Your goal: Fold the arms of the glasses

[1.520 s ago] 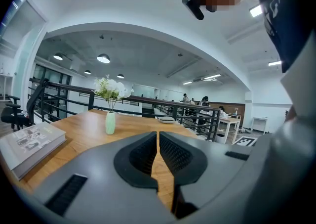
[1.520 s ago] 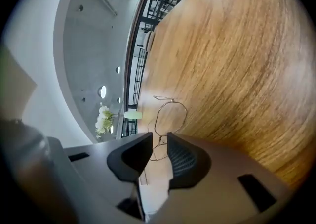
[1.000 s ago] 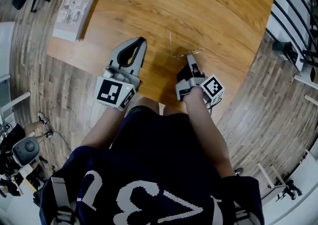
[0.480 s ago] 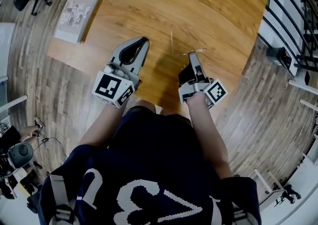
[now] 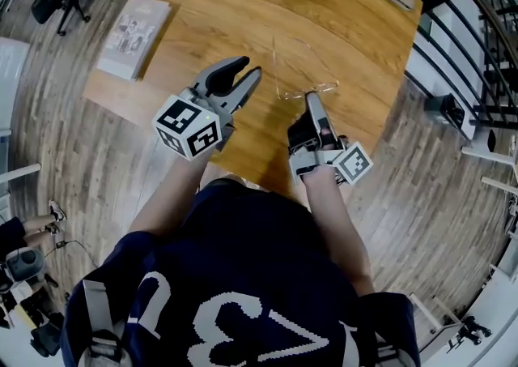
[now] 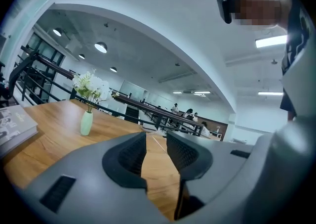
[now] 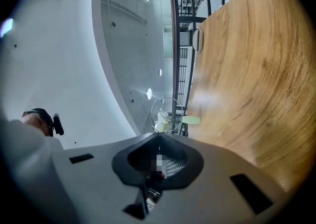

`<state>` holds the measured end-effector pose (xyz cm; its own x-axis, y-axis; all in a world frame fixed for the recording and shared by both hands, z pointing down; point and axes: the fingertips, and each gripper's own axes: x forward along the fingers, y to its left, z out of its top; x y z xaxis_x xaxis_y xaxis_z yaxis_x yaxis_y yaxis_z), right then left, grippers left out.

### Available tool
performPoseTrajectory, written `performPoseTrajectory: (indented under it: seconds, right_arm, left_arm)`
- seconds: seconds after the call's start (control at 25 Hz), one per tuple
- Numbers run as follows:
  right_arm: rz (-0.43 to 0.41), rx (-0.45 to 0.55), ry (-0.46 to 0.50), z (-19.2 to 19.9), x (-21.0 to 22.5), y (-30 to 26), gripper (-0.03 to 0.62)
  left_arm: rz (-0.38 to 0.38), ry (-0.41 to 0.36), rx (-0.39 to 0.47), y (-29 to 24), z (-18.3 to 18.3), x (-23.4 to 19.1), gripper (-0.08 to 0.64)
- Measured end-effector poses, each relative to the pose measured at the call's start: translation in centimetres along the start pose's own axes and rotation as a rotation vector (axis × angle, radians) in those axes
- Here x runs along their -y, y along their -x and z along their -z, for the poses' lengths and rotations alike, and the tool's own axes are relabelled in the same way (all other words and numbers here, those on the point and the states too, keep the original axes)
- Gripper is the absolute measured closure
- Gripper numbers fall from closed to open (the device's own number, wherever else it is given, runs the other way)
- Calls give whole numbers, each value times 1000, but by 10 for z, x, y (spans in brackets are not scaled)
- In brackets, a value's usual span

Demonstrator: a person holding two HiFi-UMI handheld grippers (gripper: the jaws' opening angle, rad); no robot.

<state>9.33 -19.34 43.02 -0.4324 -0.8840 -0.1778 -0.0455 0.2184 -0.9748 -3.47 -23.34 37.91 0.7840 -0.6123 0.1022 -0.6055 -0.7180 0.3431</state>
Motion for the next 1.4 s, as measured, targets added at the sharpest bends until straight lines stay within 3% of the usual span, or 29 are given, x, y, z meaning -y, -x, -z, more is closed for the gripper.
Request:
performPoseTrajectory:
  seconds: [0.36,0.52,1.0,1.4]
  right_arm:
    - [-39,-14,19,3,-24,7,565]
    - [-36,-15,27,4,-27,7,565]
    - [2,-33,22,8,-23,12,565]
    - [17,-90,9,21,-20,10,565]
  left_arm:
    - [140,151,-72,-24,13,22,434]
    - [214,184,-93,-30,17,37,497]
    - [309,244,-119,-31,18,50,525]
    - [482,271,-302,-37,47,75,529]
